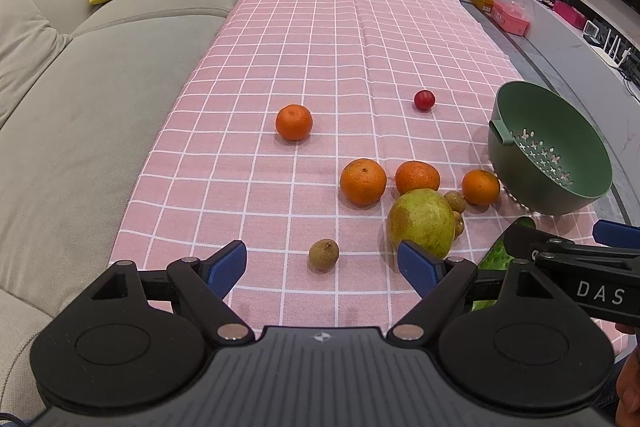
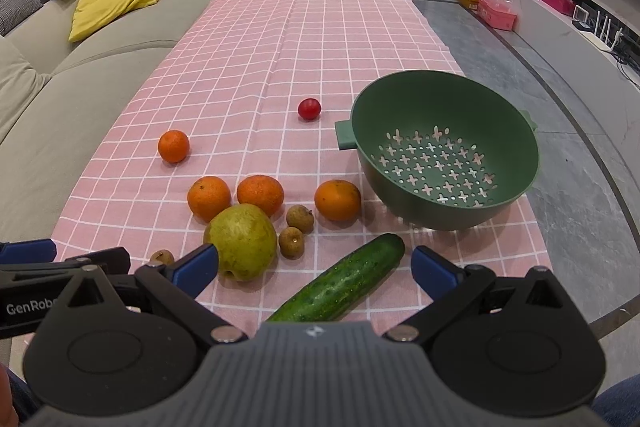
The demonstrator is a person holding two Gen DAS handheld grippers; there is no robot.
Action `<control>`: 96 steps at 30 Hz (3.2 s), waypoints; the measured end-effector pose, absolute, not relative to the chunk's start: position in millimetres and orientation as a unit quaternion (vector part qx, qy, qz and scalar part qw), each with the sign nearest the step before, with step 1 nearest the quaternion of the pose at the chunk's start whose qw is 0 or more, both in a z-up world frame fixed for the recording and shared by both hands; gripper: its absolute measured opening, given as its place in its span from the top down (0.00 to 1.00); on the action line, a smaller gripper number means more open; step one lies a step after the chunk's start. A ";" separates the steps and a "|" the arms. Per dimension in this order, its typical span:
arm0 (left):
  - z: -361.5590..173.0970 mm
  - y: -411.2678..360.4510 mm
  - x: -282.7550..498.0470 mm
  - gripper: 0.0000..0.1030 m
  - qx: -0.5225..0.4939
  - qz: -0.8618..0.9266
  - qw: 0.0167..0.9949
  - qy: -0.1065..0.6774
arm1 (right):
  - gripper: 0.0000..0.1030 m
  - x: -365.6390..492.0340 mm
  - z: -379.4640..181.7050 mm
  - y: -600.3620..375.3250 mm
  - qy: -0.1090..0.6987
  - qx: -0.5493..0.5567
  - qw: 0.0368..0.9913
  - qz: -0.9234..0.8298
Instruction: Organize fruits
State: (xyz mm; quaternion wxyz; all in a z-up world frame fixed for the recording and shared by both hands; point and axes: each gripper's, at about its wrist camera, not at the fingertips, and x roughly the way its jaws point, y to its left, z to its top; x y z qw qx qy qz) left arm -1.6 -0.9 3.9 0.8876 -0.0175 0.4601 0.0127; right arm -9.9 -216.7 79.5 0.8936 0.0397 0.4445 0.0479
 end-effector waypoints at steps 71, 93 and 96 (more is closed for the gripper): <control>9.9 11.5 7.7 0.05 0.036 -0.008 0.894 0.447 | 0.04 -16.7 79.2 -232.4 0.395 0.030 0.914 0.084; -38.5 46.3 146.5 0.04 -0.011 -0.038 0.882 0.470 | 0.21 13.1 15.6 -276.1 0.531 0.150 0.834 -0.013; -44.5 51.4 155.7 0.04 -0.028 -0.040 0.879 0.474 | 0.22 14.8 10.8 -264.7 0.545 0.174 0.820 -0.017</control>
